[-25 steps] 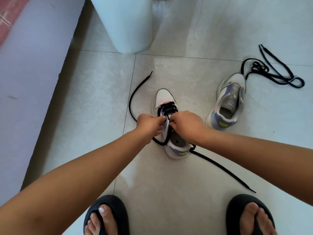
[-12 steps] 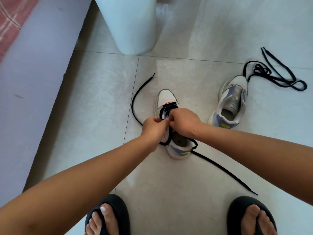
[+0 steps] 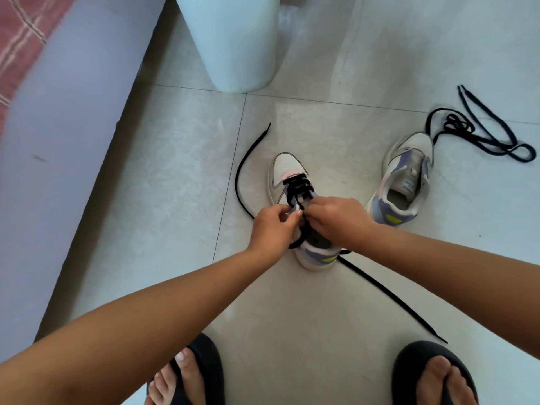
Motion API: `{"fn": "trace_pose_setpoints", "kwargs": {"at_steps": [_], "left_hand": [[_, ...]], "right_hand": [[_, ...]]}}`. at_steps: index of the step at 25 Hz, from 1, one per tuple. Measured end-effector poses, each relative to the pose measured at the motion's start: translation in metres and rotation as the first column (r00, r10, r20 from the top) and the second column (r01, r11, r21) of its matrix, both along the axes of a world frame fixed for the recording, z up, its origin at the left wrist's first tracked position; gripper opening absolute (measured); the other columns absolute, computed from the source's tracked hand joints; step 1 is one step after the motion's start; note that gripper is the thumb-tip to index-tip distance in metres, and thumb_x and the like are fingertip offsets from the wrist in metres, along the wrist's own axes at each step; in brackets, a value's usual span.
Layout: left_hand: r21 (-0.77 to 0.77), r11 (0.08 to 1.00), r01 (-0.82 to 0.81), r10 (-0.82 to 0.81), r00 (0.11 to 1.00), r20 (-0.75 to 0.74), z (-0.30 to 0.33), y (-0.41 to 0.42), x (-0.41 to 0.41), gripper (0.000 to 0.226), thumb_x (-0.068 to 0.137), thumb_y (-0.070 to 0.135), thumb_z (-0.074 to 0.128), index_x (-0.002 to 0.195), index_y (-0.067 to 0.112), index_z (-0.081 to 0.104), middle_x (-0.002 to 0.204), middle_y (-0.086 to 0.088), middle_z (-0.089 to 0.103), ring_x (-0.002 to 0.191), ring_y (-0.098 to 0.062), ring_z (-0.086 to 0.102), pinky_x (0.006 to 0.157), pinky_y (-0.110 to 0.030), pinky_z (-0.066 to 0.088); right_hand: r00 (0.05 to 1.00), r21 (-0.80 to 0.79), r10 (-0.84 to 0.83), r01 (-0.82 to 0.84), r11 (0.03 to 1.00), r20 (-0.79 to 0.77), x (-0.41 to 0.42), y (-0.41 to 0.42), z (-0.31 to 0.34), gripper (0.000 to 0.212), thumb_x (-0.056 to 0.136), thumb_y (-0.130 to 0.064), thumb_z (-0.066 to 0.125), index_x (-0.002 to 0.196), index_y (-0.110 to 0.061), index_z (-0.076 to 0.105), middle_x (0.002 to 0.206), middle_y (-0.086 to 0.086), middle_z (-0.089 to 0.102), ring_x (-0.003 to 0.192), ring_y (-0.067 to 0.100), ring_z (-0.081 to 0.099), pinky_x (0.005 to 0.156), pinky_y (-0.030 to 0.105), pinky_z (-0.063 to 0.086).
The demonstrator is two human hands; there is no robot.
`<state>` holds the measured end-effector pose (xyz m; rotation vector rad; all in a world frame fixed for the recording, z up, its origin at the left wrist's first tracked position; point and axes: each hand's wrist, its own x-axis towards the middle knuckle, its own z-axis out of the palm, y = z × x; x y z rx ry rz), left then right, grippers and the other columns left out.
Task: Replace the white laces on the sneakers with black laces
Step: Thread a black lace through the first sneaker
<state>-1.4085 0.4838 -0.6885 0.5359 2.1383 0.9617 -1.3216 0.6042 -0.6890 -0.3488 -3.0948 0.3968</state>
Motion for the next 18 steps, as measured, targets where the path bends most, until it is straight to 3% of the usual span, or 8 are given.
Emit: {"fn": "trace_pose_setpoints", "kwargs": {"at_steps": [2,3,6,9,11,15,18], "left_hand": [[0.01,0.995,-0.104,0.101,0.981,0.164,0.0,-0.003,-0.003,0.027,0.088,0.036,0.063,0.103,0.013,0.064,0.095,-0.001,0.067,0.089,-0.014,0.063,0.082,-0.03,0.052],[0.006,0.988,-0.156,0.15,0.962,0.227,0.0,-0.003,-0.004,0.025,0.087,0.036,0.064,0.099,0.015,0.064,0.094,0.001,0.067,0.091,-0.014,0.063,0.086,-0.033,0.053],[-0.026,0.958,-0.285,0.279,0.908,0.314,0.007,0.004,-0.005,0.019,0.09,0.031,0.061,0.077,0.019,0.061,0.081,0.0,0.064,0.084,-0.017,0.063,0.082,-0.037,0.055],[-0.053,0.937,-0.344,0.341,0.877,0.339,0.01,0.014,-0.012,0.024,0.093,0.019,0.058,0.068,0.018,0.058,0.074,-0.002,0.06,0.071,-0.015,0.059,0.066,-0.027,0.051],[-0.08,0.929,-0.36,0.361,0.844,0.395,0.009,0.017,-0.014,0.023,0.094,0.015,0.055,0.072,0.017,0.057,0.073,-0.001,0.058,0.07,-0.015,0.055,0.061,-0.023,0.046],[-0.027,0.944,-0.33,0.259,0.686,0.68,-0.001,0.008,-0.019,0.016,0.1,0.017,0.044,0.086,0.022,0.052,0.075,0.004,0.055,0.066,-0.008,0.05,0.059,-0.023,0.039],[0.022,0.965,-0.261,0.172,0.697,0.696,-0.011,0.0,-0.027,0.016,0.1,0.019,0.045,0.087,0.024,0.052,0.077,0.005,0.055,0.069,-0.008,0.051,0.059,-0.023,0.04]], "right_hand": [[0.958,-0.269,-0.218,0.262,0.927,0.184,-0.008,-0.002,0.01,0.019,0.091,-0.02,0.053,0.098,-0.017,0.07,0.097,0.004,0.068,0.089,0.025,0.063,0.069,0.036,0.051],[0.929,-0.315,-0.272,0.344,0.885,0.251,-0.013,-0.002,0.012,0.021,0.092,-0.022,0.052,0.103,-0.018,0.069,0.102,0.004,0.068,0.095,0.025,0.061,0.076,0.036,0.049],[0.901,-0.321,-0.273,0.383,0.866,0.338,-0.027,-0.001,0.014,0.022,0.091,-0.017,0.052,0.106,-0.017,0.068,0.101,0.006,0.065,0.095,0.026,0.059,0.074,0.032,0.045],[0.886,-0.447,-0.223,0.406,0.797,0.407,-0.035,0.008,0.014,0.016,0.089,-0.01,0.057,0.096,-0.011,0.071,0.079,0.001,0.059,0.081,0.019,0.054,0.064,0.024,0.042],[0.872,-0.489,-0.211,0.431,0.758,0.441,-0.039,0.012,0.017,0.014,0.086,-0.007,0.06,0.095,-0.007,0.071,0.077,0.0,0.058,0.078,0.015,0.052,0.058,0.017,0.038],[0.86,-0.453,-0.165,0.407,0.793,0.482,-0.046,0.012,0.019,0.019,0.085,-0.01,0.061,0.102,-0.008,0.069,0.089,0.004,0.06,0.082,0.016,0.054,0.07,0.022,0.04],[0.876,-0.398,-0.162,0.362,0.843,0.454,-0.043,0.009,0.02,0.016,0.086,-0.014,0.057,0.098,-0.01,0.066,0.091,0.005,0.06,0.084,0.019,0.054,0.072,0.025,0.04]]}}
